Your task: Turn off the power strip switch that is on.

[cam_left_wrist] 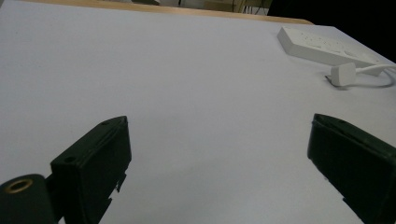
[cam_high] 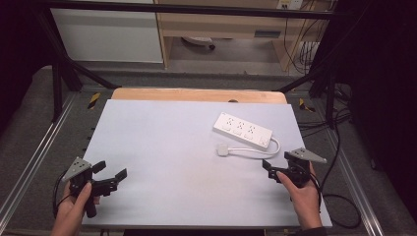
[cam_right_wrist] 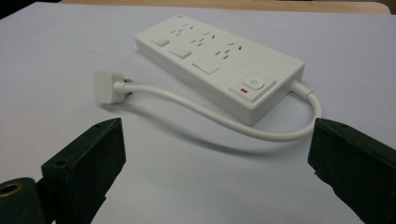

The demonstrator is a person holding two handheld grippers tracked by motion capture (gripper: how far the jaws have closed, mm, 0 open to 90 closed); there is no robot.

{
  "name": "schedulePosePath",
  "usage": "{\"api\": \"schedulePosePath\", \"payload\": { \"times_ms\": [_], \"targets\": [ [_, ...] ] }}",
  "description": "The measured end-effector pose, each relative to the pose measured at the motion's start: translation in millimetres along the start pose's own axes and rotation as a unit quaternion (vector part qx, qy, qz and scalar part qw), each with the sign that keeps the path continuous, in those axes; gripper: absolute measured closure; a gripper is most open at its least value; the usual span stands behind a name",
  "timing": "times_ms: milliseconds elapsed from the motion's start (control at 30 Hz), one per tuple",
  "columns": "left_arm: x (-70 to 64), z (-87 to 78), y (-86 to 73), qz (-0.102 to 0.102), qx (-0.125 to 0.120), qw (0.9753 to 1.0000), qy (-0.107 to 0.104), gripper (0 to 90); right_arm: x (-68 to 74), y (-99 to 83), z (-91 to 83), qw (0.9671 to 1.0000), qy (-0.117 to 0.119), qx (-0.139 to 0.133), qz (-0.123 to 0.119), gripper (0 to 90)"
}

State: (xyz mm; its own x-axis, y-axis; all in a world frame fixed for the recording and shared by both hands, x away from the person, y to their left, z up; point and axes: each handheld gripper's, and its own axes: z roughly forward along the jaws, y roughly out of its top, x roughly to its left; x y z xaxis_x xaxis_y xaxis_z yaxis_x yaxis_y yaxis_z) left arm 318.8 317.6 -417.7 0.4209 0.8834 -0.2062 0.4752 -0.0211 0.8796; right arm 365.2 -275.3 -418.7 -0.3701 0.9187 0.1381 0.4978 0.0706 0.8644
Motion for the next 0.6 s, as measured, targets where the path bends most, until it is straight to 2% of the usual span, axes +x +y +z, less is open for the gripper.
{"api": "schedulePosePath", "payload": {
  "times_ms": [333,500,533,567,600],
  "targets": [
    [-0.9,1.0,-0.6,0.002,0.000,1.0000,0.000,6.2,2.1,19.7,8.7,0.9998,-0.007,-0.013,-0.011,11.8],
    [-0.7,1.5,-0.9,0.001,0.001,1.0000,-0.001,6.2,2.0,29.3,12.9,0.9995,-0.015,-0.022,-0.018,23.2],
    [-0.7,1.6,-1.0,0.001,0.002,1.0000,0.000,6.2,2.0,29.3,12.9,0.9995,-0.015,-0.022,-0.018,23.2],
    [-0.6,1.7,-1.0,0.001,0.002,1.0000,0.000,6.2,1.5,32.8,13.0,0.9995,-0.014,-0.023,-0.017,30.9],
    [-0.6,1.6,-1.1,0.001,0.003,1.0000,0.000,6.2,1.5,32.8,13.0,0.9995,-0.014,-0.023,-0.017,30.9]
  ]
}}
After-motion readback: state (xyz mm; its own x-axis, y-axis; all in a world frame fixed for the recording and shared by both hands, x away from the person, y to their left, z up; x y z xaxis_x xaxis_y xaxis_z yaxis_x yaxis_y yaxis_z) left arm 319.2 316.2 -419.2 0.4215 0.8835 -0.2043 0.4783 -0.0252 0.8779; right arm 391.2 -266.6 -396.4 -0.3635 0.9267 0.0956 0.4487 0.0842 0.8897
